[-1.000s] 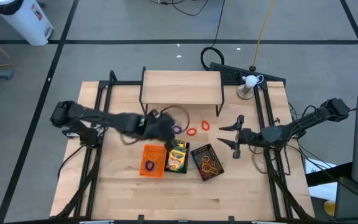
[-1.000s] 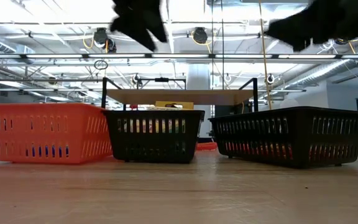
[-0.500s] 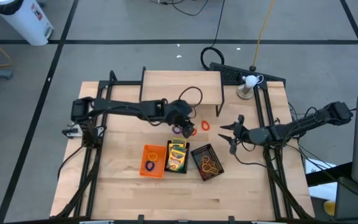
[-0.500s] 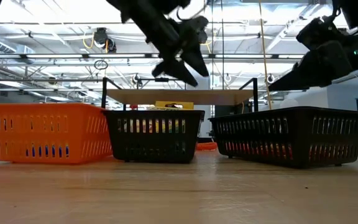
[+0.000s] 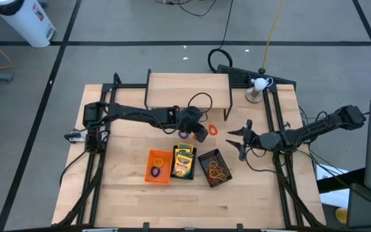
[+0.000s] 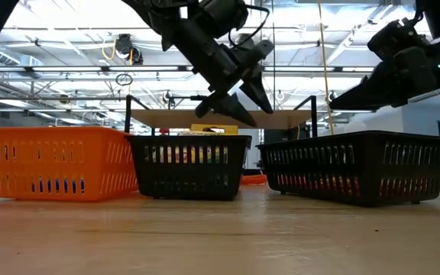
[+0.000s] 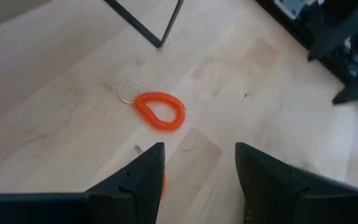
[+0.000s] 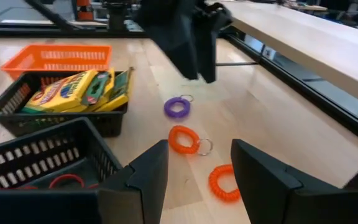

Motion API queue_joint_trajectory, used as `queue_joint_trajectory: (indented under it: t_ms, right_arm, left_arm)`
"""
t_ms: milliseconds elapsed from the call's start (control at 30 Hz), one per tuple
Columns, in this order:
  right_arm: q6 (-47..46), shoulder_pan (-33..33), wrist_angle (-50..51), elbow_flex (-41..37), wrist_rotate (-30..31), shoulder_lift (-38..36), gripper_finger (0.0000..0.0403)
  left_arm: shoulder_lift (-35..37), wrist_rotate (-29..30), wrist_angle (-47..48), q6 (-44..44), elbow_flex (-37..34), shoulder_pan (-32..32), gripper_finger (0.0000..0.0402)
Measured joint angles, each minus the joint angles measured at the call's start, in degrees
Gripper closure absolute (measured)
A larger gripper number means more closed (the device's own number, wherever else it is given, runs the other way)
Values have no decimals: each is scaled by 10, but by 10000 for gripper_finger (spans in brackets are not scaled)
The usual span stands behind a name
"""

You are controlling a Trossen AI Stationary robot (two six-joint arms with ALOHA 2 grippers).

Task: Pick & Place Office Desk Supplies
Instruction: Put the orange keychain into the orange bin

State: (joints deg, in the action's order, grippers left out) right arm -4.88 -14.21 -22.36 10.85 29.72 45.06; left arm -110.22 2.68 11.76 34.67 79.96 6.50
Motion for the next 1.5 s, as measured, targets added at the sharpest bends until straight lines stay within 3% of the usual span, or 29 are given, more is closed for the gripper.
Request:
queue_joint_trajectory:
  t_ms: [433, 1500]
  right_arm:
    - [-7, -1, -46, 0, -47, 0, 238]
    - [-15, -1, -54, 0, -46, 0, 242]
  left_arm:
    - [-51, -1, -7, 61, 0, -2, 215]
    - [-81, -27, -17, 109, 0, 11, 215]
